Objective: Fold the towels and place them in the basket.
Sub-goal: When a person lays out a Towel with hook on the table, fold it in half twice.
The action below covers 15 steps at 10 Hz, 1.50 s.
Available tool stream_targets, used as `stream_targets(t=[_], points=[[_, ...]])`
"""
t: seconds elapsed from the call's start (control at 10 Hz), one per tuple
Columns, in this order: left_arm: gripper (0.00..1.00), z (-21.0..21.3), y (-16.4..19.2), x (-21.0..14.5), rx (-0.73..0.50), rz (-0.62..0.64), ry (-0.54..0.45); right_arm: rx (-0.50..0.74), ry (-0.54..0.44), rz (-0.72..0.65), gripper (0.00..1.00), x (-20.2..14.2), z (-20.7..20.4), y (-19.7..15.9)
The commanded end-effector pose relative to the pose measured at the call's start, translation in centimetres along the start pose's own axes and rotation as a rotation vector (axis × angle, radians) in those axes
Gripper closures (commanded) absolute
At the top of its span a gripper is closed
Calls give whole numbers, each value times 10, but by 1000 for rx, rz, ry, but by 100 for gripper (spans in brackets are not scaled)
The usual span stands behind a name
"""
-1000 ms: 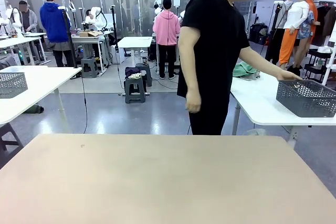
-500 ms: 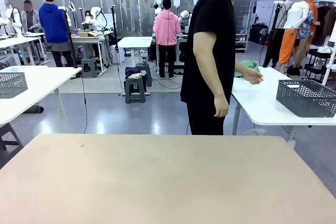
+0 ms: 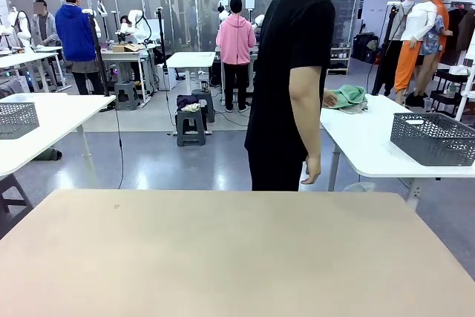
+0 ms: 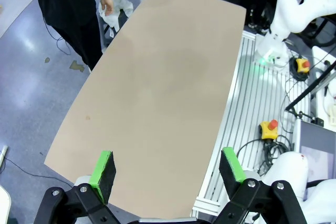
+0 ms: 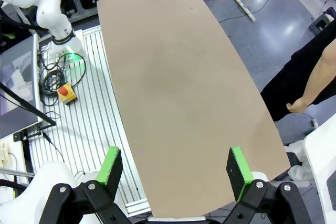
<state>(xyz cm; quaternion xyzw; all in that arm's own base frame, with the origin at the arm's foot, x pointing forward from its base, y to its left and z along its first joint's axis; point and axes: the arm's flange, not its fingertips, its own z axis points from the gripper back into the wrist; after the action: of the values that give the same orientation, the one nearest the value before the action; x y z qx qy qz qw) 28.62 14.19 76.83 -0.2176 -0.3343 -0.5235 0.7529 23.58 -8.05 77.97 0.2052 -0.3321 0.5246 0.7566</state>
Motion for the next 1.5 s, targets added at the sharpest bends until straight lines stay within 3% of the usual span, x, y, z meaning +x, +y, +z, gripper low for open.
stream_targets(t=[0.0, 1.4], points=[[0, 0, 0, 3, -4, -10, -14, 7, -4, 18, 0, 1, -1, 0], [0, 0, 0, 3, -4, -10, -14, 7, -4, 18, 0, 1, -1, 0]])
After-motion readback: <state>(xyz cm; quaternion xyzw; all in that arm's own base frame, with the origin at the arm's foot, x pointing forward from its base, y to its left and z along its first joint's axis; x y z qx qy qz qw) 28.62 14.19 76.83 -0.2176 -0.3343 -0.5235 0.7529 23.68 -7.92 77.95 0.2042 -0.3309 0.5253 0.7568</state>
